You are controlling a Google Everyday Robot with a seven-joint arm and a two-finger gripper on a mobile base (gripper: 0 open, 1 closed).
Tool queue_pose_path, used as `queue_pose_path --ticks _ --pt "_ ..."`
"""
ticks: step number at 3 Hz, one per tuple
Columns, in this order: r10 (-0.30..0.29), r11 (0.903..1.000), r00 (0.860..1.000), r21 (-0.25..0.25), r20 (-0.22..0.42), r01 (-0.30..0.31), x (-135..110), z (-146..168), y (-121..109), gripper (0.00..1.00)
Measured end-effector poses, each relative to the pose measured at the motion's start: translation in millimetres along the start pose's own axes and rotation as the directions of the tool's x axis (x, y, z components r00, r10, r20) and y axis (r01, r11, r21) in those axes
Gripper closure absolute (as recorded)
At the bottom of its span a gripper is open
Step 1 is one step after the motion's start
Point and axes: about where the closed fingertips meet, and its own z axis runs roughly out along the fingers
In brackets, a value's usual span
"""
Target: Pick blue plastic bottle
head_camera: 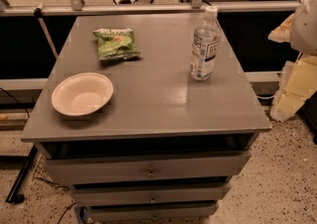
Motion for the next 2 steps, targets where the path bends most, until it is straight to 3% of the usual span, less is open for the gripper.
queue_pose_path --ticks 2 --pt "0.019 0.9997 0.999 0.016 0.039 -0.019 -2.6 5.4 -7.0 0.00"
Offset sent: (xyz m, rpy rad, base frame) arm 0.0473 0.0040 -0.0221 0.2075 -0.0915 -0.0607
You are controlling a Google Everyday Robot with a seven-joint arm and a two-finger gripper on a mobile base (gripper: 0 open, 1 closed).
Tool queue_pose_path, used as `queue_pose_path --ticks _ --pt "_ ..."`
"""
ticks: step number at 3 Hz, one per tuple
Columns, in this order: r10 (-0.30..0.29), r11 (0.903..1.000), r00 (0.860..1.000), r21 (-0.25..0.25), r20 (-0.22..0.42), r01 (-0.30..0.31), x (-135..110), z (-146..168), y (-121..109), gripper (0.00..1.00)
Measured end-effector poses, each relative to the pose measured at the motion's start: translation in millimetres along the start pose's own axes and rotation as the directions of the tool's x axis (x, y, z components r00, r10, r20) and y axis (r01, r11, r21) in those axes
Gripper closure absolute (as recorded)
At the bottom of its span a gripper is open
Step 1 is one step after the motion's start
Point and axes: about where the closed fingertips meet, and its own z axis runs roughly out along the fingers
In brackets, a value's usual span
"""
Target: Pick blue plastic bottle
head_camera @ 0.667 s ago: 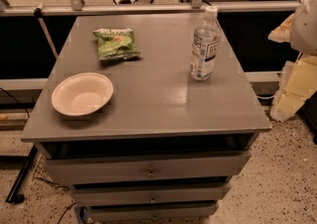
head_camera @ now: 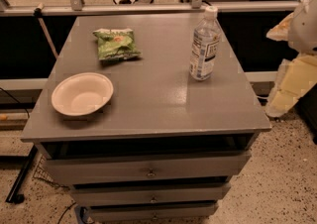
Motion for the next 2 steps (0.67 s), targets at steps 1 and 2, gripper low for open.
queue_pose_path --ticks 1,2 --pt "0.059 0.9977 0.991 0.026 0.117 -0.062 -9.7 26.8 -22.5 0.00" --pt "0.059 0.9977 0.991 0.026 0.117 -0.062 -9.7 26.8 -22.5 0.00"
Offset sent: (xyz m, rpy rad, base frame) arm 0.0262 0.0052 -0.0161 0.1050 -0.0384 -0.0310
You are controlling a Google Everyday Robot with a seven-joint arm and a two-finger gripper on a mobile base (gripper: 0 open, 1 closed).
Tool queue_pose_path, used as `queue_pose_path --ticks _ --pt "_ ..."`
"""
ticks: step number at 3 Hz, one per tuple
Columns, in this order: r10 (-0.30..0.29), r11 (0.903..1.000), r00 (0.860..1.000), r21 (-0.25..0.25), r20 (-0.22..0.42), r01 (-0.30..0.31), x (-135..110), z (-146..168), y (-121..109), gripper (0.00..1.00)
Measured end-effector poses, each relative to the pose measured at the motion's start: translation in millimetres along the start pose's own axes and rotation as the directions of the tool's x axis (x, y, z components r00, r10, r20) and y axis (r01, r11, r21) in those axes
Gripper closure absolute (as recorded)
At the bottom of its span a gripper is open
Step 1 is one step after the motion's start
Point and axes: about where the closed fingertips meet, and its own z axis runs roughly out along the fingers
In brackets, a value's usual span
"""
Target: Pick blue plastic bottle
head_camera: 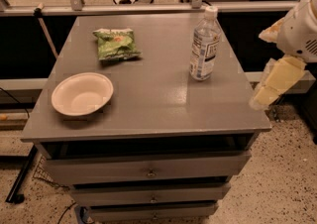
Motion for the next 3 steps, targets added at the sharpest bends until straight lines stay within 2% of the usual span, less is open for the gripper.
queue_pose_path --ticks 1,2,3 --pt "0.076 0.9936 0.997 0.081 0.032 -0.079 4.2 8.9 -36.9 0.00" --pt "0.147 0.9778 0.983 0.134 0.107 -0.161 6.4 14.4 -69.3 0.00" --pt "0.209 0.9626 0.957 0.129 0.202 -0.238 -1.3 26.2 -89.6 0.00"
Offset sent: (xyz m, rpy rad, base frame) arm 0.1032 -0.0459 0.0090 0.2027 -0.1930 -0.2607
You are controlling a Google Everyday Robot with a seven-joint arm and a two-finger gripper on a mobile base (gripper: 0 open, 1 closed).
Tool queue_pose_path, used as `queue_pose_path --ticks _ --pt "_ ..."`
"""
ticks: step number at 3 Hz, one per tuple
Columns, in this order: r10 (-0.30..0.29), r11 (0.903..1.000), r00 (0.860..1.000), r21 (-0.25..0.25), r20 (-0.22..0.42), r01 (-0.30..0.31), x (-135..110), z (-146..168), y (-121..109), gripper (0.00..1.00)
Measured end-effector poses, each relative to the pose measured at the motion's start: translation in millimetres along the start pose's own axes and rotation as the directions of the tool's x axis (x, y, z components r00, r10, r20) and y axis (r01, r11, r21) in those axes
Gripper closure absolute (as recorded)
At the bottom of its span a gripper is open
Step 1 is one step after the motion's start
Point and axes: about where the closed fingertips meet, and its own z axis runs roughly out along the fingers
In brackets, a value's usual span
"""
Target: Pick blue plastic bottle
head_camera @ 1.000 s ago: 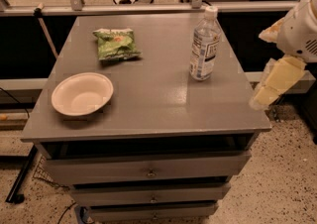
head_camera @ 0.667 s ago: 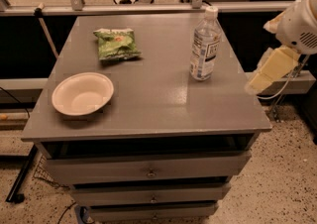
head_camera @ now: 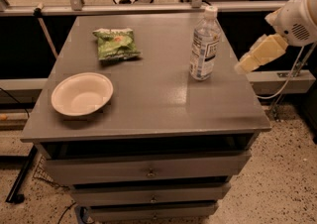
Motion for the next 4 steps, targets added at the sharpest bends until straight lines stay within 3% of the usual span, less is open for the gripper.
queue_pose_path --ticks 1,2,4 --pt "0.088 0.9959 0.991 -0.030 0.104 -0.085 -13.0 26.0 -9.1 0.00" --pt "0.127 0.9914 0.979 -0.053 0.160 -0.120 -23.3 43.0 -12.9 0.00" --pt "0.169 0.9856 0.969 -0.026 0.180 -0.167 -57.8 86.3 -20.0 0.00"
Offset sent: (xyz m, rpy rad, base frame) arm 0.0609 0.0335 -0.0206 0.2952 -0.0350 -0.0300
